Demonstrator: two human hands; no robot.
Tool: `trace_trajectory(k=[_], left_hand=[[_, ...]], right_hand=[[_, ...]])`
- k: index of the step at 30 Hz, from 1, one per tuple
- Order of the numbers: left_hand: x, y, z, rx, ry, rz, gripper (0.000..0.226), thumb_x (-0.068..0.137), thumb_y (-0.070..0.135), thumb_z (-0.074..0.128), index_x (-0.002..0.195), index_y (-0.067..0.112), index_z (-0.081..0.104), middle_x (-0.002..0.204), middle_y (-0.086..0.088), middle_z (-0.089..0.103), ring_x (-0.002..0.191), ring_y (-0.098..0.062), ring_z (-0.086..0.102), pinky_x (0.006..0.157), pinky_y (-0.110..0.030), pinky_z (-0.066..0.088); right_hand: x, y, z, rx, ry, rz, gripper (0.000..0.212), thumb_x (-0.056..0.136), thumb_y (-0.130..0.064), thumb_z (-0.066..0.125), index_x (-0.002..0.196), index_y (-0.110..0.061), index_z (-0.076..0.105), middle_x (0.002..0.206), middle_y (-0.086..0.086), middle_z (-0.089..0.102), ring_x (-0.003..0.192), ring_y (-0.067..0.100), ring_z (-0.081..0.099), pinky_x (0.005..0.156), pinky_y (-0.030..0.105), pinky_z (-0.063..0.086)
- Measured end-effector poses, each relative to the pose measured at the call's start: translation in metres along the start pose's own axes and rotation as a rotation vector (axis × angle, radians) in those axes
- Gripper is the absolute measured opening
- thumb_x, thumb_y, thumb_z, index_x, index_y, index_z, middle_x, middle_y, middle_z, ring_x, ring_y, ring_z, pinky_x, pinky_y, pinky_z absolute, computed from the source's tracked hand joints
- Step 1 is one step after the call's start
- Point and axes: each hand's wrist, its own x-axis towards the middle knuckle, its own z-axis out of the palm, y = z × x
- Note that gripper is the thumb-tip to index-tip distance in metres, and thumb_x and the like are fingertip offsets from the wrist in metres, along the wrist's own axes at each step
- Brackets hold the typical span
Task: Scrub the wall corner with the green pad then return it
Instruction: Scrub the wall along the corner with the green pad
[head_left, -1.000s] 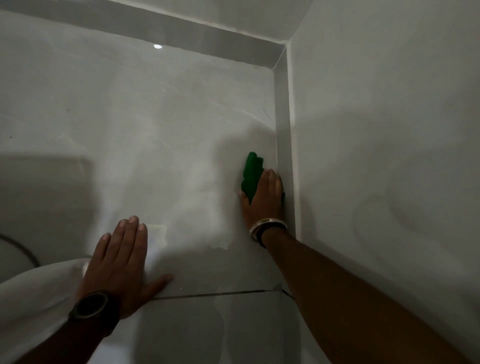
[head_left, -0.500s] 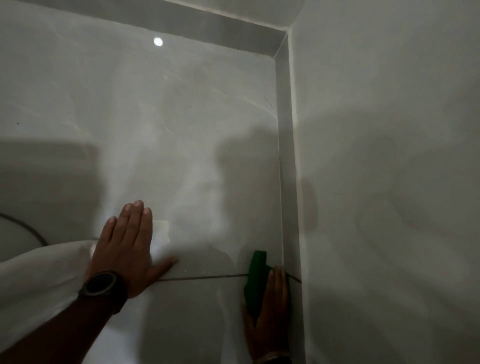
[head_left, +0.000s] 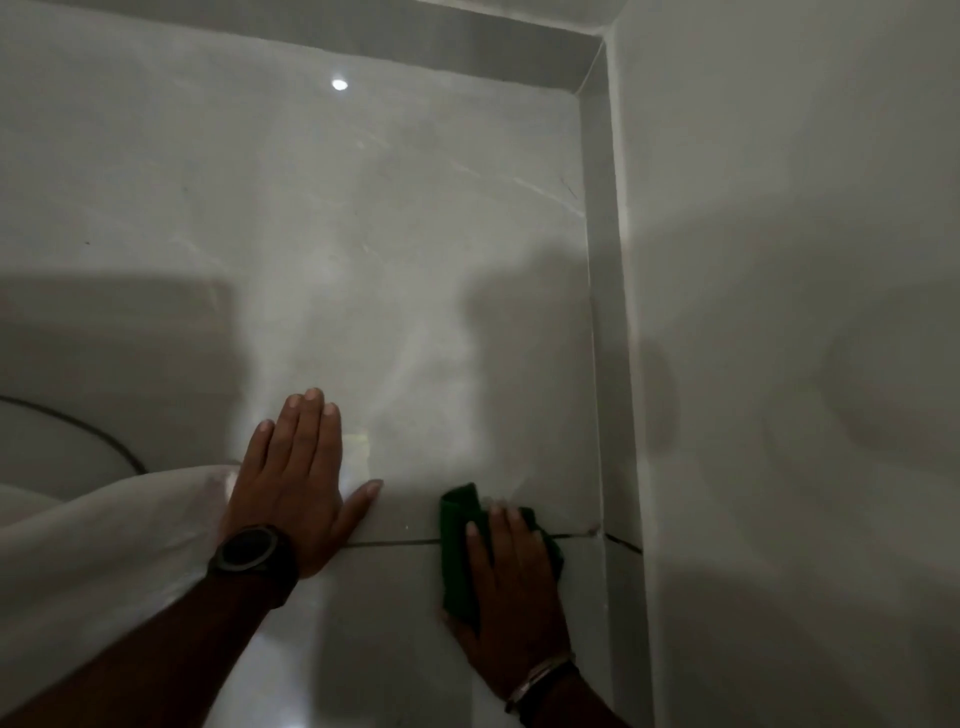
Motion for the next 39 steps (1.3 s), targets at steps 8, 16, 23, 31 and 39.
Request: trace_trajectory(k=[8,16,23,31,39], left_hand=[[0.000,-0.006,0.002,0.014,-0.001,0.028,0.075,0.099,0.044,0.034,0.157,-0.003,0.026,0.166,-0.027,0.023,0.154,-0.042,0.020,0.122,-0.058,0.020],[0.000,-0.007,0.004,0.032,-0.011,0.029,0.075,0.099,0.044,0.034,0.158,-0.002,0.026,0.166,-0.026,0.022,0.154,-0.041,0.020,0.122,-0.058,0.020],[0.000,-0.006,0.002,0.017,-0.023,0.024,0.076,0.097,0.044,0.033,0.157,-0.002,0.027,0.166,-0.026,0.023,0.154,-0.041,0.020,0.122,-0.057,0.019],[0.001,-0.004,-0.003,-0.029,-0.020,0.016,0.075,0.097,0.043,0.035,0.156,-0.003,0.029,0.165,-0.027,0.026,0.153,-0.044,0.023,0.120,-0.058,0.020],[0.001,-0.003,-0.006,-0.037,-0.029,0.012,0.076,0.097,0.044,0.034,0.155,-0.004,0.029,0.164,-0.029,0.026,0.152,-0.045,0.023,0.119,-0.060,0.020]], right_hand=[[0.055,-0.031,-0.008,-0.020,-0.007,-0.303,0.070,0.093,-0.052,0.044,0.149,-0.013,0.031,0.156,0.016,0.024,0.145,0.034,0.015,0.113,0.054,0.021],[0.115,-0.022,-0.017,0.029,0.068,-0.301,0.060,0.092,-0.044,0.045,0.143,-0.011,0.043,0.150,0.018,0.037,0.142,0.038,0.023,0.113,0.057,0.017],[0.198,0.021,-0.041,-0.048,0.043,-0.143,0.071,0.082,-0.048,0.056,0.142,-0.013,0.041,0.150,0.019,0.035,0.140,0.038,0.023,0.112,0.057,0.015],[0.129,0.065,-0.047,-0.022,0.085,0.178,0.070,0.088,-0.046,0.054,0.146,-0.013,0.034,0.152,0.017,0.031,0.141,0.038,0.020,0.112,0.058,0.018],[-0.036,0.032,0.001,-0.065,0.071,0.320,0.067,0.095,-0.057,0.025,0.146,-0.014,0.030,0.156,0.013,0.021,0.143,0.039,0.018,0.112,0.053,0.018]])
